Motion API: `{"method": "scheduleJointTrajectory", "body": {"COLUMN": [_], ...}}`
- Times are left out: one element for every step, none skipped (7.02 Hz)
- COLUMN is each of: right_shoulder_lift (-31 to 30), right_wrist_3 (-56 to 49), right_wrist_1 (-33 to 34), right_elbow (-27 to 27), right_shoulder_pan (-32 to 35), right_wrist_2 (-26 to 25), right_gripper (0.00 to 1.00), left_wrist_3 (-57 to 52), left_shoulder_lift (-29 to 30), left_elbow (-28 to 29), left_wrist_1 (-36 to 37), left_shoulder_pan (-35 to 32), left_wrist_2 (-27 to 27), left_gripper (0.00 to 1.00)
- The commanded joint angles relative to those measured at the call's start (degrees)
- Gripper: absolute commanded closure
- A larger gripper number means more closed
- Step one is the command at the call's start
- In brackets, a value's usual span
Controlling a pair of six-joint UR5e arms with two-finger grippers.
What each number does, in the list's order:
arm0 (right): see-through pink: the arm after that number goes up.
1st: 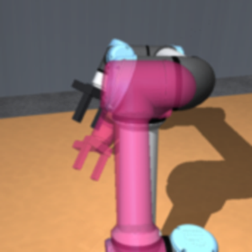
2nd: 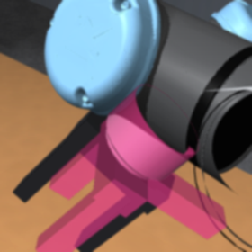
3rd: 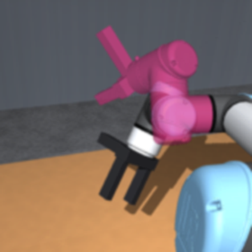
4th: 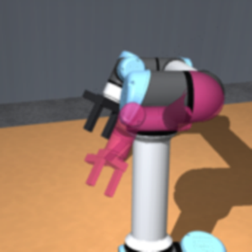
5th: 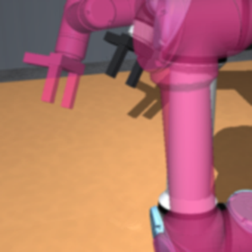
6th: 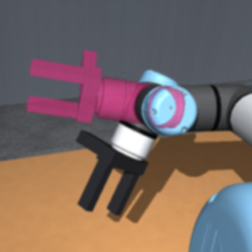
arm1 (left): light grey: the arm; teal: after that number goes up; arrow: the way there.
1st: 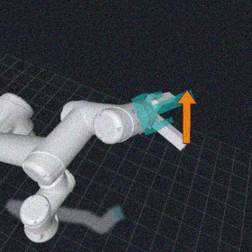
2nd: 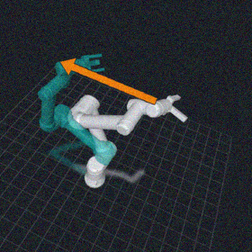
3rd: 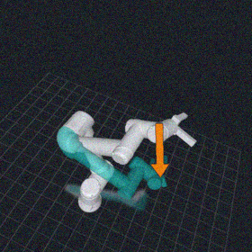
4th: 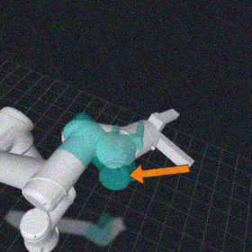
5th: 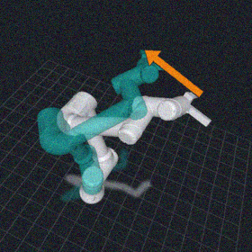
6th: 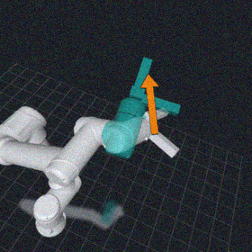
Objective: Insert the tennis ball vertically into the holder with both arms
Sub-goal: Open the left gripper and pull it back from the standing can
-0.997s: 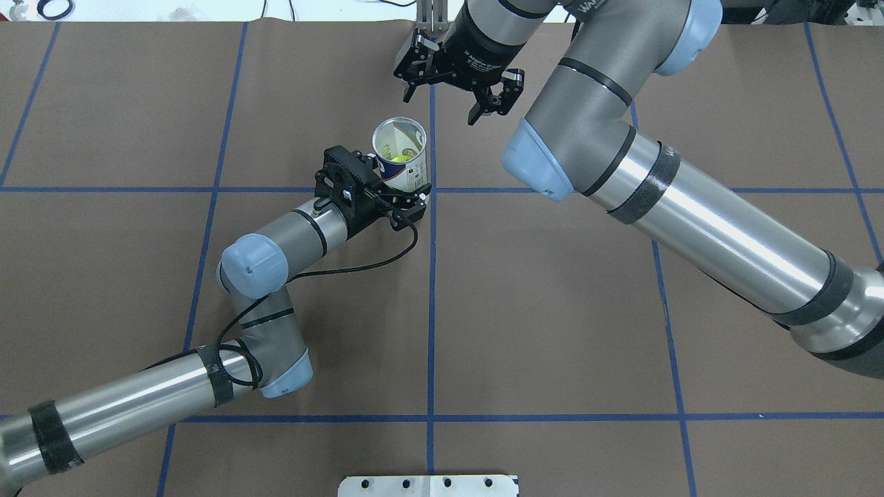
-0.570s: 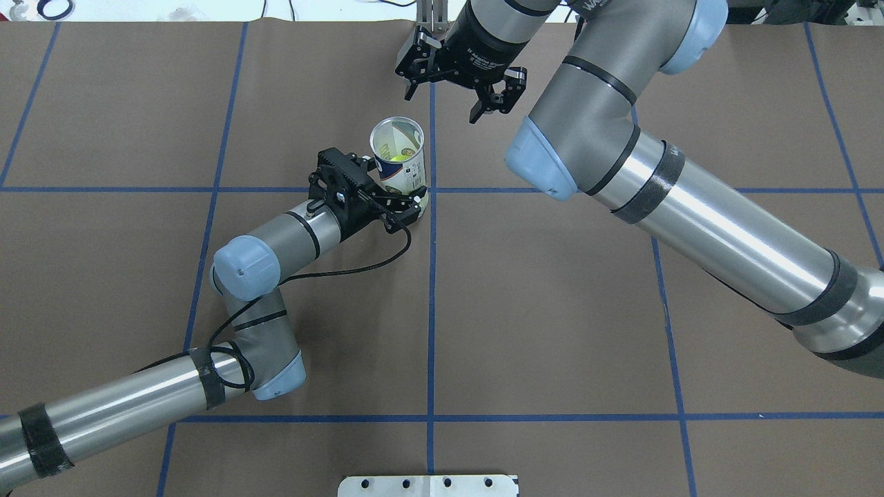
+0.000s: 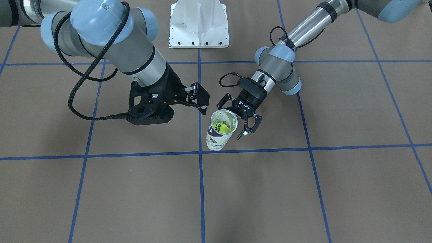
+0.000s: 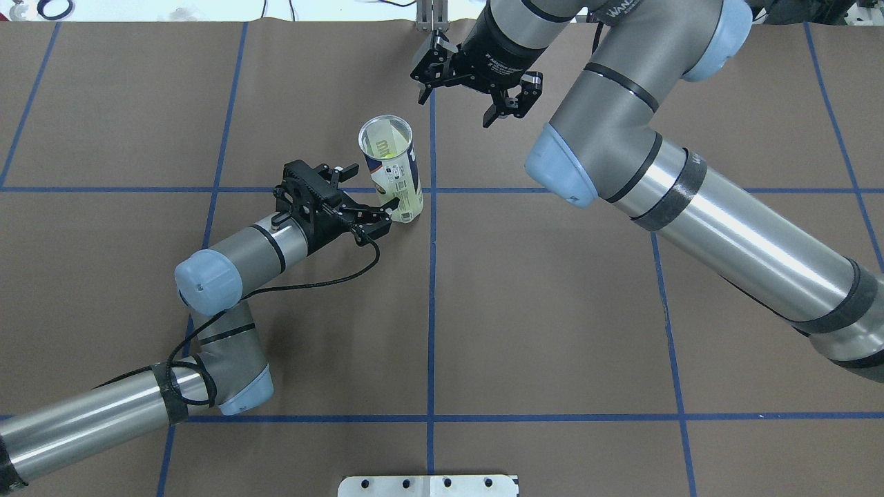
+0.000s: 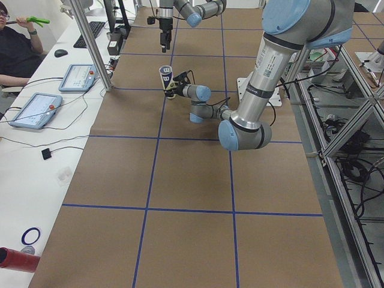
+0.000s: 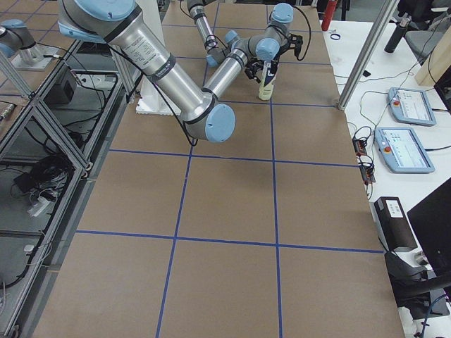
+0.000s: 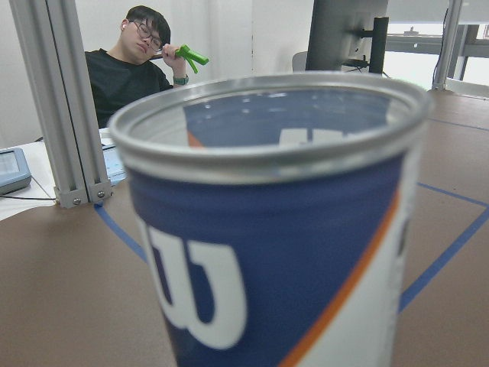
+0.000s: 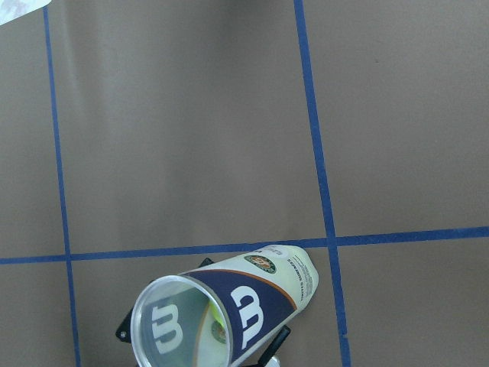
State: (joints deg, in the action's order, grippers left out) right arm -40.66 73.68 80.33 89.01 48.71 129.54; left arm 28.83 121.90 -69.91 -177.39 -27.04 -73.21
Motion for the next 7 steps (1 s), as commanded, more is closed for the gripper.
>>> {"method": "scheduleJointTrajectory", "body": {"right_shoulder_lift": [-1.3, -2.0, -3.2, -5.2, -8.3, -12.1, -15.6], "right_wrist_3": [-0.1, -0.2, -1.3, -3.4, -7.5, -14.2, -20.9], "right_wrist_1": [0.0, 0.1, 0.1, 0.1, 0.2, 0.3, 0.6], "right_elbow": [0.9, 1.1, 1.4, 2.0, 2.5, 2.7, 2.6], "right_shoulder_pan": [1.0, 1.8, 2.5, 3.8, 5.8, 8.7, 10.9], "right_wrist_2": [0.4, 1.0, 1.0, 1.0, 1.0, 1.0, 1.0], "right_gripper": [0.01, 0.01, 0.01, 0.01, 0.01, 0.01, 0.01], "left_wrist_3": [0.0, 0.0, 0.0, 0.0, 0.0, 0.5, 1.0], "left_shoulder_lift": [-4.4, -8.2, -11.6, -14.9, -17.6, -20.6, -22.4], "left_elbow": [-2.8, -6.6, -10.1, -13.6, -15.4, -18.4, -23.5], "left_wrist_1": [-0.3, -0.2, 0.0, 0.3, 0.4, 3.2, 12.2], "left_shoulder_pan": [0.1, 0.1, -0.1, -0.6, -2.6, -7.1, -13.8], "left_wrist_2": [0.0, -1.5, -6.1, -6.6, -8.4, -14.5, -24.0], "left_gripper": [0.01, 0.01, 0.01, 0.01, 0.01, 0.01, 0.01]}}
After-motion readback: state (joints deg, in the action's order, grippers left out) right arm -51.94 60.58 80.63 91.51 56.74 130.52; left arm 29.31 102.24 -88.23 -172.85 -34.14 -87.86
